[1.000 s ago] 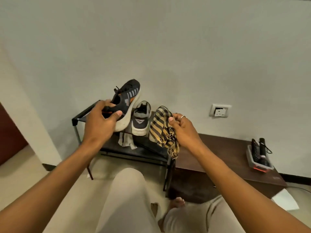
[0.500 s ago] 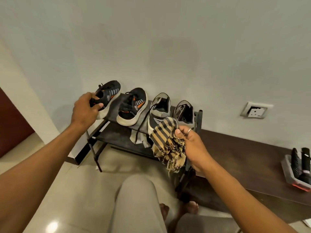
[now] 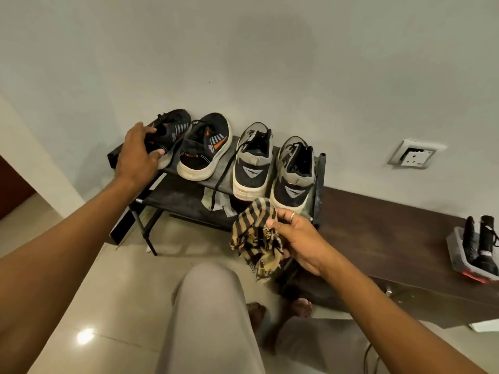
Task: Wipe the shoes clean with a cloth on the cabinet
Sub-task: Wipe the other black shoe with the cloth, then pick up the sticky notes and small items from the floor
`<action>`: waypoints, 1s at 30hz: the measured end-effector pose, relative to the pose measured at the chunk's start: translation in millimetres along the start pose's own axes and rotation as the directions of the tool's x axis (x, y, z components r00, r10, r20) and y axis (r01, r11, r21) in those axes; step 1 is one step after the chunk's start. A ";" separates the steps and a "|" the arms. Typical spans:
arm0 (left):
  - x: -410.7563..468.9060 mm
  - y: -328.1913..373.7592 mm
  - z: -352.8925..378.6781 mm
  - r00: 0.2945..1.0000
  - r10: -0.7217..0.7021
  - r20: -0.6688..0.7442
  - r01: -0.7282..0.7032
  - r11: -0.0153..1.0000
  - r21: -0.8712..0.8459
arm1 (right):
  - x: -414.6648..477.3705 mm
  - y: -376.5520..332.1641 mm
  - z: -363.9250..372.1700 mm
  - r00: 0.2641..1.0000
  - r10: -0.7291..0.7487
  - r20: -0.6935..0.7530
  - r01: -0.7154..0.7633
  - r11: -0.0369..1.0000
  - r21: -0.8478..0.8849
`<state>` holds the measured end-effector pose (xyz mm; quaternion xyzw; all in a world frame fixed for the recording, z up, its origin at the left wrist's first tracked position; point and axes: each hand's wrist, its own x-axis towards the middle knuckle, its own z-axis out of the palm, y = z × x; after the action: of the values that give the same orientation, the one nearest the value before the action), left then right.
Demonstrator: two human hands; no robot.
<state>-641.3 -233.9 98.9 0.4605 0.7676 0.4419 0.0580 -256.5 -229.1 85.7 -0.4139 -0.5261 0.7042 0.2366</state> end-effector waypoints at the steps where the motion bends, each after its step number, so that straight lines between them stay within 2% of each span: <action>1: -8.8 2.0 -2.5 1.000 0.005 0.000 -0.005 1.000 -0.002 | -4.9 4.0 -1.5 1.000 0.027 0.006 -0.027 1.000 0.005; 5: -49.0 6.8 -3.1 0.999 0.046 -0.012 -0.045 0.999 0.015 | -7.5 31.9 -8.7 0.987 0.121 -0.104 -0.125 0.992 -0.030; 10: -101.3 11.6 16.2 0.991 0.133 -0.023 -0.133 0.991 0.014 | 12.3 76.4 -20.9 0.931 0.238 -0.275 -0.219 0.971 0.102; 14: -129.3 6.1 46.0 0.975 0.200 0.095 -0.202 0.979 0.018 | 42.6 102.8 -24.0 0.889 0.292 -0.352 -0.238 0.953 0.187; 20: -140.8 6.0 95.3 0.950 0.157 0.270 -0.161 0.987 -0.007 | 106.5 119.2 -26.8 0.859 0.267 -0.436 -0.209 0.962 0.177; 25: -139.2 12.1 129.2 0.920 0.131 0.370 -0.143 0.990 0.006 | 139.1 100.3 -33.5 0.755 0.193 -0.627 -0.144 0.981 0.128; 30: -138.1 20.0 141.4 0.887 0.113 0.447 -0.141 0.990 0.029 | 155.7 105.9 -43.3 0.732 0.172 -0.659 -0.157 0.984 0.083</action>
<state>-479.4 -246.5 -15.6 0.5998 0.7154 0.3046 0.1886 -294.6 -121.3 -70.0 -0.6794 -0.3615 0.5348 0.3490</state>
